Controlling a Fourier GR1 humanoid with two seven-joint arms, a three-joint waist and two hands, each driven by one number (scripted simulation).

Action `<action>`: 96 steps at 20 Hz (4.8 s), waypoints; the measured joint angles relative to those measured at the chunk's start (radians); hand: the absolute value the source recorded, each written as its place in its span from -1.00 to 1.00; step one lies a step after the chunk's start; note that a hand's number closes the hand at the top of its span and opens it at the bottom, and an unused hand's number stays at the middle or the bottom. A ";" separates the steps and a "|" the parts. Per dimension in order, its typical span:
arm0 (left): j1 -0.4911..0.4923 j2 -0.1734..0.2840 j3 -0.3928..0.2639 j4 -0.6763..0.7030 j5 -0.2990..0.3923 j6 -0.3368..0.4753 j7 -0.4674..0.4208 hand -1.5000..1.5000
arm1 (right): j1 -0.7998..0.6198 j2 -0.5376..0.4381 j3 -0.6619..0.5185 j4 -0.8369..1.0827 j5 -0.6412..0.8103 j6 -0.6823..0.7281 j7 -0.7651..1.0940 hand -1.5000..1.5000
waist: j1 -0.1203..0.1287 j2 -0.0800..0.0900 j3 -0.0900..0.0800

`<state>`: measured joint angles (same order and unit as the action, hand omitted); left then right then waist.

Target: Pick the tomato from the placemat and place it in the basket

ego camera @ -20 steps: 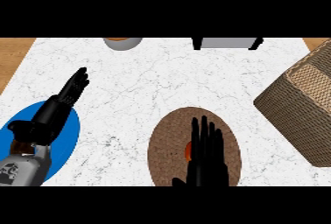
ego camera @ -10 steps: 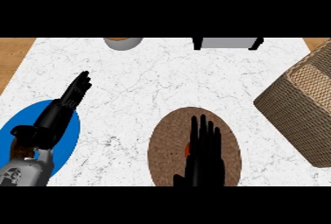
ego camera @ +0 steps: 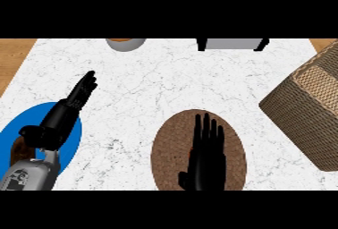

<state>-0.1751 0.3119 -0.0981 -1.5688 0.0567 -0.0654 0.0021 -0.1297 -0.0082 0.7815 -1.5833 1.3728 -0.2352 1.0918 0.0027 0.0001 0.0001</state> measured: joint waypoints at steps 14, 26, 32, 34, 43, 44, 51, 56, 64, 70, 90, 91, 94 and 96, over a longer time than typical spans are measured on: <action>0.005 -0.020 0.046 -0.019 -0.014 -0.047 0.019 0.00 | -0.021 0.003 -0.069 0.127 -0.107 -0.046 -0.036 -1.00 | 0.000 -0.002 -0.001; 0.001 -0.049 0.071 0.000 -0.047 -0.074 0.004 0.00 | -0.098 -0.008 -0.046 0.203 -0.218 -0.037 -0.049 1.00 | -0.002 -0.016 -0.009; -0.007 -0.062 0.077 0.009 -0.059 -0.074 0.003 0.00 | -0.141 -0.004 -0.042 0.232 -0.173 0.015 -0.058 1.00 | -0.002 -0.017 -0.008; -0.013 -0.060 0.087 0.016 -0.053 -0.083 0.002 0.00 | -0.159 -0.002 -0.028 0.254 -0.154 0.010 -0.055 1.00 | -0.001 -0.018 -0.008; -0.014 -0.065 0.087 0.005 -0.058 -0.093 0.009 0.00 | -0.344 0.006 -0.327 0.413 -0.306 0.051 -0.054 1.00 | 0.010 0.001 -0.001; -0.003 -0.065 0.088 -0.011 -0.056 -0.094 0.017 0.00 | -0.356 0.006 -0.357 0.427 -0.317 0.037 -0.064 1.00 | 0.010 0.001 -0.001; 0.007 -0.070 0.091 -0.017 -0.059 -0.094 0.017 0.00 | -0.433 0.005 -0.431 0.342 -0.361 -0.140 -0.096 1.00 | 0.006 -0.001 0.000; 0.020 -0.072 0.092 -0.017 -0.066 -0.093 0.009 0.00 | -0.471 0.004 -0.425 0.198 -0.264 -0.220 -0.074 1.00 | -0.003 -0.006 0.000; 0.014 -0.076 0.099 -0.014 -0.071 -0.093 0.021 0.00 | -0.537 0.003 -0.466 -0.018 -0.124 -0.135 0.042 1.00 | -0.010 -0.007 -0.001; 0.018 -0.079 0.101 -0.014 -0.074 -0.099 0.012 0.00 | -0.614 0.003 -0.573 -0.030 -0.029 -0.025 0.072 1.00 | -0.007 -0.005 -0.001; 0.005 -0.091 0.114 -0.010 -0.088 -0.110 0.013 0.00 | -0.741 -0.280 -1.081 0.152 -0.072 -0.034 -0.088 1.00 | 0.000 0.001 0.000; 0.005 -0.082 0.123 -0.017 -0.079 -0.121 0.019 0.00 | -0.729 -0.288 -1.094 0.158 -0.077 -0.043 -0.093 1.00 | 0.001 0.001 0.000; -0.002 -0.090 0.122 -0.018 -0.086 -0.116 0.029 0.00 | -0.686 -0.327 -1.144 0.157 -0.132 -0.050 -0.117 1.00 | -0.002 0.000 0.000; 0.002 -0.093 0.125 -0.019 -0.086 -0.119 0.025 0.00 | -0.655 -0.330 -1.151 0.158 -0.149 -0.056 -0.124 1.00 | -0.002 0.000 0.000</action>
<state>-0.1730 0.2191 0.0269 -1.5876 -0.0297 -0.1845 0.0267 -0.7849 -0.3385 -0.3698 -1.4251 1.2240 -0.2917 0.9682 0.0008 -0.0002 0.0002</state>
